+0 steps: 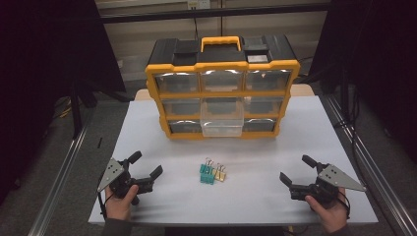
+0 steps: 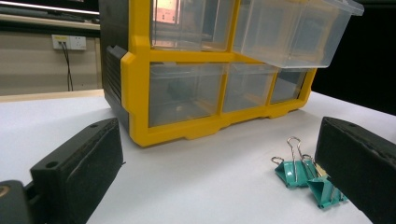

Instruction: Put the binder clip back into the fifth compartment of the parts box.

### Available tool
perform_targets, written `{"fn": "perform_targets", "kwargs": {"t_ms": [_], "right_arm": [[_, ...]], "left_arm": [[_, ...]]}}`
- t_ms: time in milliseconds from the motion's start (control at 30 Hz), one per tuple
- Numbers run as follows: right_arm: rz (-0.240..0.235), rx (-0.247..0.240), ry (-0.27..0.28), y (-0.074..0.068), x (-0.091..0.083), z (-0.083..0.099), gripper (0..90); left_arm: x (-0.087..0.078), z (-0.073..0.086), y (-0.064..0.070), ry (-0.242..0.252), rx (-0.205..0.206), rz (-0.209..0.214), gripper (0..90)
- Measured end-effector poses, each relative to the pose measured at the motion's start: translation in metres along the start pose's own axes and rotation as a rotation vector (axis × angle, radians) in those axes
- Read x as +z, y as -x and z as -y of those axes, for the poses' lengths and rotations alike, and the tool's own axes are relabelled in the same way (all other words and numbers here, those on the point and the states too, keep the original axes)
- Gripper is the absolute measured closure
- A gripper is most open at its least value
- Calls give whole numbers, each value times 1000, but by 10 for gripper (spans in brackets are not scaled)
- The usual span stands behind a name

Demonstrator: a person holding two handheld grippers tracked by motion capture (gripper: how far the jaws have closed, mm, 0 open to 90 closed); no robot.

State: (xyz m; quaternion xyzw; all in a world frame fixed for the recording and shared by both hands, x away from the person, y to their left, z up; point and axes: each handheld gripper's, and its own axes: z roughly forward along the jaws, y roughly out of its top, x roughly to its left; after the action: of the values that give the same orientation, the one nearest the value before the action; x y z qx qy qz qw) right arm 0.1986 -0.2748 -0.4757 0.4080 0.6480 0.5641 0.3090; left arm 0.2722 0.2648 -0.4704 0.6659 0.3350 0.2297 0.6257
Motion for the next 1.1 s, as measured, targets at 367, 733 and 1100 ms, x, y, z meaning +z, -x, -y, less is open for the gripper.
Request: {"fn": "perform_targets", "kwargs": {"t_ms": [367, 733, 1100], "right_arm": [[-1, 0, 7, 1, 0, 0, 6], [-3, -3, 1, 1, 0, 0, 9], [0, 1, 0, 1, 0, -1, 10]], "left_arm": [[7, 1, 6, -5, -37, -4, 7], [23, -6, 19, -60, -30, 6, 6], [50, -8, 44, -162, -53, 41, 11]]}}
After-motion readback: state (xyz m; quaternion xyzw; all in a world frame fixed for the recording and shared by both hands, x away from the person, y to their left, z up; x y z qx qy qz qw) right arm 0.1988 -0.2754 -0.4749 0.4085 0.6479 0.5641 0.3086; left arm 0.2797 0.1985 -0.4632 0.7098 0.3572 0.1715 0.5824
